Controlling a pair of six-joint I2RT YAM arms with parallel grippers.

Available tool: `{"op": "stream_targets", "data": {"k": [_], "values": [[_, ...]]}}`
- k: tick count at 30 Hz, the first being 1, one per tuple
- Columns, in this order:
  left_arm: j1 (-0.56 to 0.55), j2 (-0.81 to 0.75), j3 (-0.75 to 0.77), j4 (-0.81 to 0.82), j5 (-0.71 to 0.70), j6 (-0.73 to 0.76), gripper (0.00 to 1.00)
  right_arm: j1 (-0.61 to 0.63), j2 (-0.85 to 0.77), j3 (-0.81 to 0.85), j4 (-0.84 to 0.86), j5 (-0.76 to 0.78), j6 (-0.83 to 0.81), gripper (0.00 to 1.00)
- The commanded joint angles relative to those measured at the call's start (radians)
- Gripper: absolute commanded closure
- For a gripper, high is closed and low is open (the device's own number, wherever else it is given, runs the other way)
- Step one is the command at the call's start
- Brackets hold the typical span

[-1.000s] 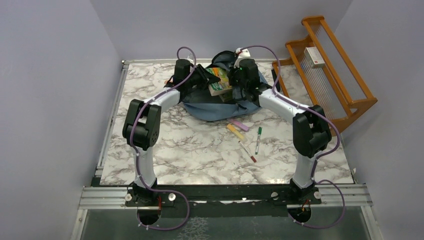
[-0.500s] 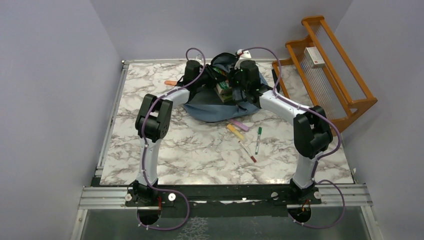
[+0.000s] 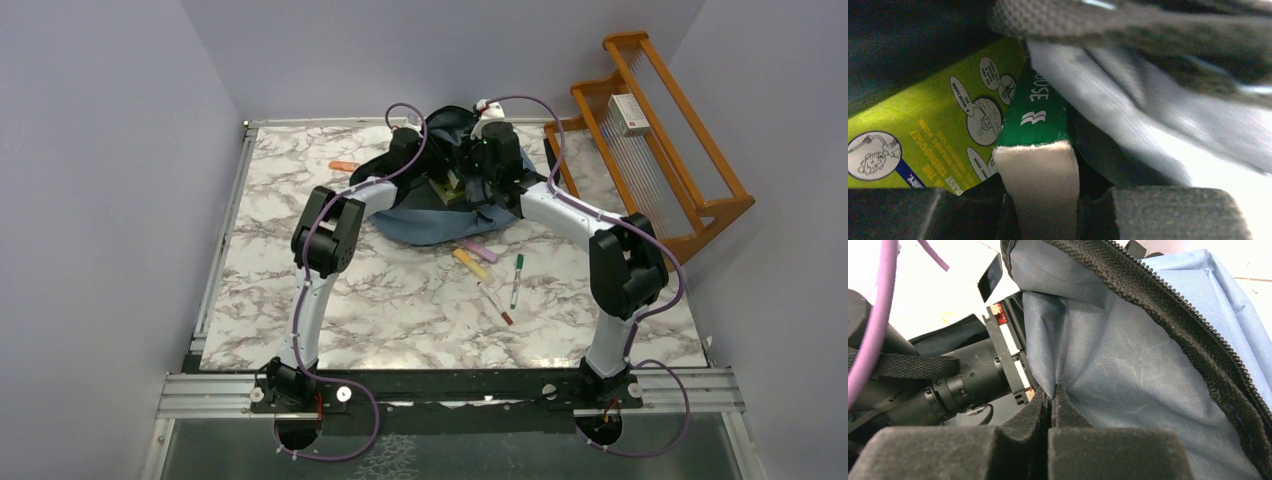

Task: Pack the student bag
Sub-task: Place the book in the student bag.

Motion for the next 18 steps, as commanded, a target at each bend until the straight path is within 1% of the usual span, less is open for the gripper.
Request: {"op": "stream_targets", "data": {"k": [1, 4, 13, 18], "values": [[-0.009, 0.036, 0.065, 0.092, -0.018, 0.002, 0.95, 0.006, -0.065, -0.001, 0.085, -0.037, 0.023, 0.99], [-0.009, 0.046, 0.061, 0.091, -0.005, 0.012, 0.84, 0.007, -0.066, -0.005, 0.083, -0.030, 0.022, 0.99], [-0.009, 0.030, 0.040, 0.072, -0.001, 0.070, 0.55, 0.006, -0.069, -0.030, 0.081, -0.021, 0.017, 0.98], [-0.010, 0.035, 0.109, -0.078, -0.017, 0.136, 0.45, 0.006, -0.069, -0.030, 0.077, -0.013, 0.021, 0.96]]}}
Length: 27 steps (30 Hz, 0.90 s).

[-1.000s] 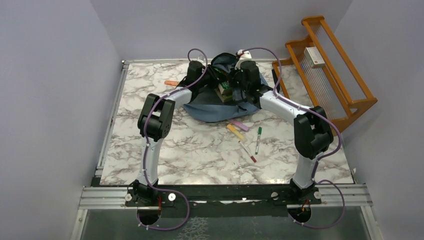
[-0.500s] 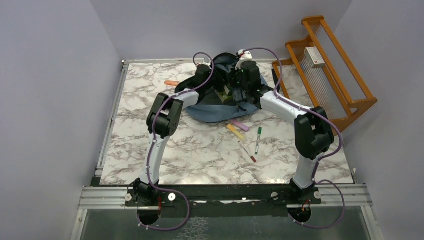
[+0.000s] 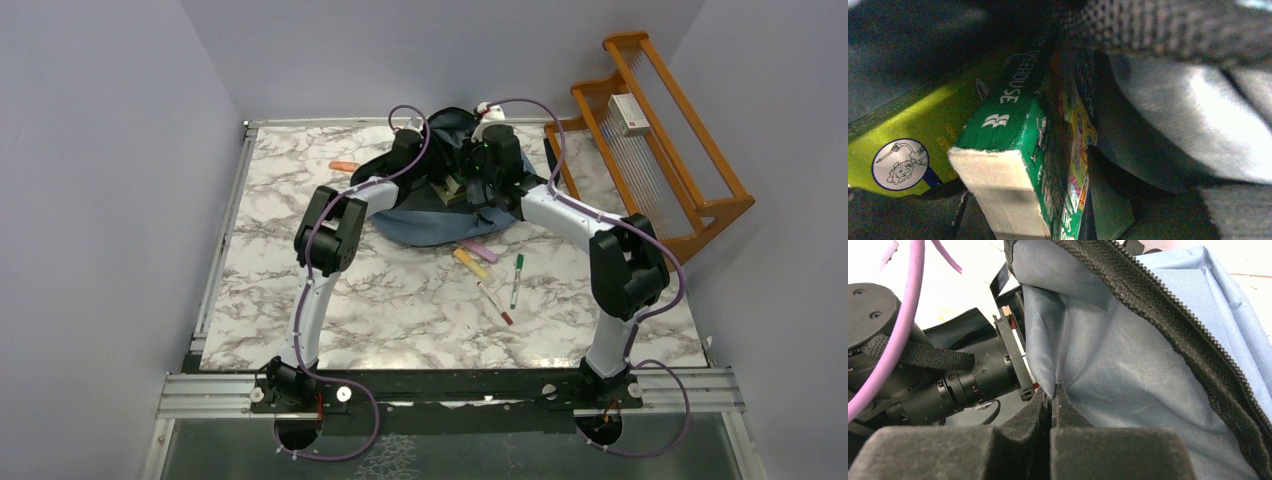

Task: Pack the student bag
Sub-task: Place the book in the student bag.

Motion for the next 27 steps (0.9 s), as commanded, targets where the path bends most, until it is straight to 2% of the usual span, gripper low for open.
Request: {"op": "stream_targets", "data": {"k": [1, 4, 7, 9, 17, 27], "values": [[-0.007, -0.015, 0.091, -0.094, -0.018, 0.092, 0.43, 0.006, -0.061, -0.002, 0.059, -0.015, 0.020, 0.96], [-0.007, -0.026, 0.119, -0.174, -0.041, 0.126, 0.37, 0.007, -0.058, 0.001, 0.056, -0.012, 0.017, 0.96], [-0.007, -0.050, 0.122, -0.225, -0.064, 0.152, 0.19, 0.007, -0.054, 0.002, 0.055, -0.011, 0.017, 0.96], [-0.007, -0.067, 0.122, -0.261, -0.082, 0.167, 0.14, 0.006, -0.051, 0.001, 0.054, -0.013, 0.019, 0.95], [-0.005, -0.116, 0.123, -0.377, -0.120, 0.235, 0.08, 0.006, -0.047, -0.006, 0.053, -0.010, 0.017, 0.95], [0.001, -0.317, -0.107, -0.349, -0.165, 0.295, 0.05, 0.007, -0.045, -0.017, 0.057, -0.012, 0.011, 0.95]]}}
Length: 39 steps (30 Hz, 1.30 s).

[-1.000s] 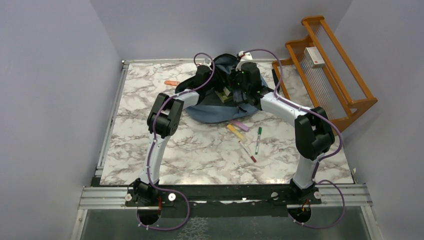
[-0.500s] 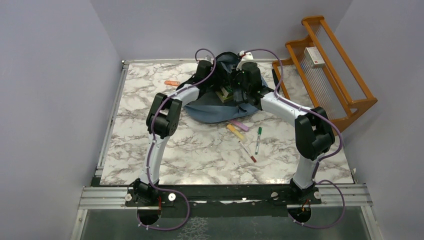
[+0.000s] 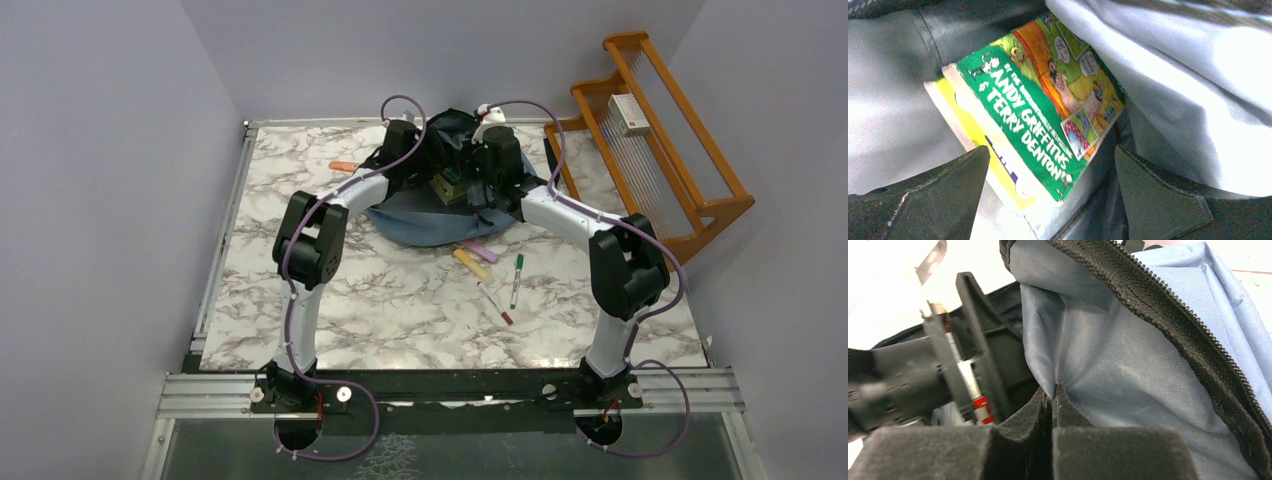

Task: Pack the student bag
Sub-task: Place the book in the student bag, then unzip the student bag at the center of the board.

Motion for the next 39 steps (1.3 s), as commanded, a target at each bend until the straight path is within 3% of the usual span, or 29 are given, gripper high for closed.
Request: {"op": "stream_targets", "data": {"k": [1, 8, 16, 22, 34, 39], "values": [[0.003, -0.162, -0.101, 0.030, -0.029, 0.061, 0.05, 0.010, -0.044, -0.005, 0.046, -0.030, 0.009, 0.94], [0.022, -0.337, -0.252, 0.011, -0.029, 0.154, 0.05, 0.010, -0.034, -0.010, 0.034, -0.075, -0.013, 0.92], [0.100, -0.569, -0.390, -0.211, -0.194, 0.299, 0.08, 0.010, -0.015, 0.016, -0.011, -0.207, -0.069, 0.88], [0.159, -0.706, -0.475, -0.300, -0.263, 0.356, 0.09, 0.010, -0.012, 0.019, -0.056, -0.209, -0.085, 0.86], [0.184, -0.597, -0.470, -0.287, -0.248, 0.442, 0.09, 0.011, 0.003, 0.038, -0.112, -0.265, -0.068, 0.84], [0.186, -0.554, -0.449, -0.294, -0.262, 0.469, 0.28, 0.011, -0.001, 0.037, -0.129, -0.265, -0.069, 0.82]]}}
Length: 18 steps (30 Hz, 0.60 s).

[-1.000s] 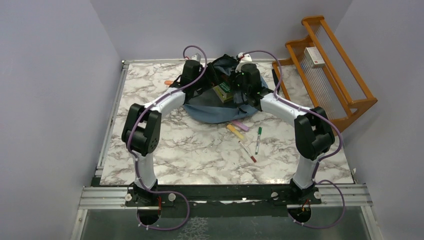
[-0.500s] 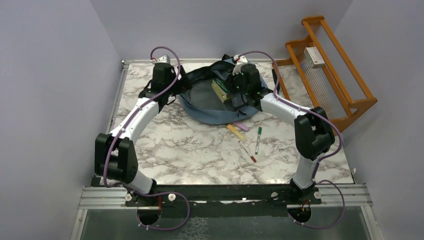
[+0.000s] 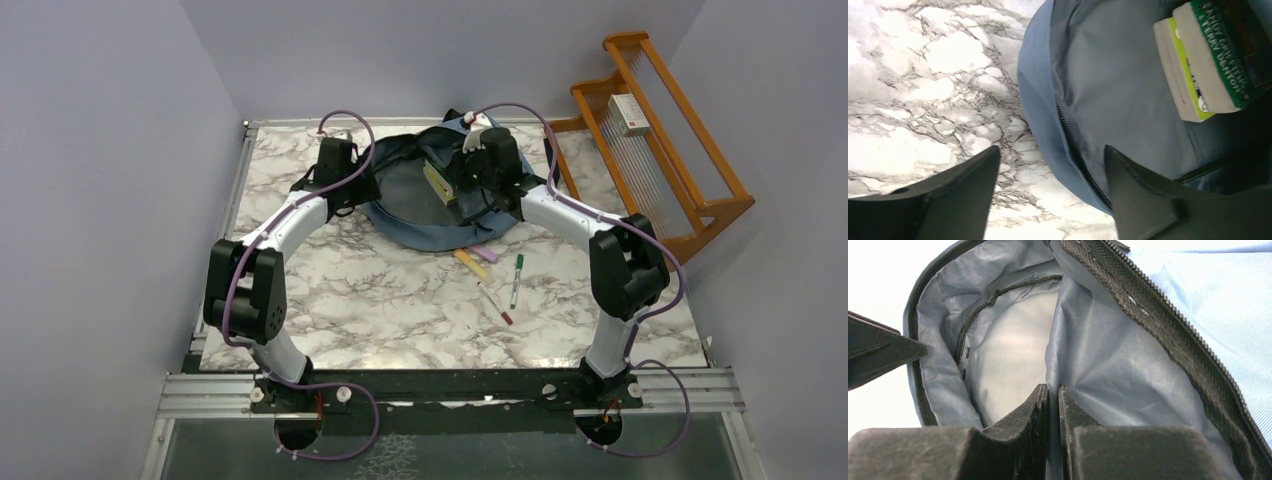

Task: Pack the student bag
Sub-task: Unzip the student bag at the center of the board.

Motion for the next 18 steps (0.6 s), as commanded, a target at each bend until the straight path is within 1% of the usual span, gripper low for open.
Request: {"op": "stream_targets", "data": {"k": [1, 4, 6, 8, 13, 16, 18], "values": [[0.007, 0.031, 0.036, 0.001, -0.014, 0.048, 0.32, 0.009, -0.004, 0.027, -0.035, -0.035, 0.006, 0.82], [0.008, 0.051, 0.034, 0.004, 0.004, 0.064, 0.46, 0.009, -0.008, 0.025, -0.038, -0.046, 0.004, 0.81], [0.008, 0.058, 0.031, 0.010, 0.007, 0.072, 0.54, 0.008, -0.006, 0.034, -0.048, -0.098, -0.002, 0.80], [0.008, 0.060, 0.024, 0.028, 0.008, 0.083, 0.63, 0.008, -0.012, 0.035, -0.050, -0.152, -0.012, 0.78], [0.019, 0.079, 0.032, 0.054, 0.030, 0.104, 0.82, 0.009, -0.020, 0.046, -0.083, -0.224, -0.032, 0.76], [0.035, 0.091, 0.033, 0.073, 0.076, 0.103, 0.91, 0.009, -0.032, 0.062, -0.117, -0.221, -0.063, 0.74], [0.047, 0.100, 0.032, 0.080, 0.103, 0.101, 0.95, 0.008, -0.055, 0.048, -0.109, -0.178, -0.065, 0.71]]}}
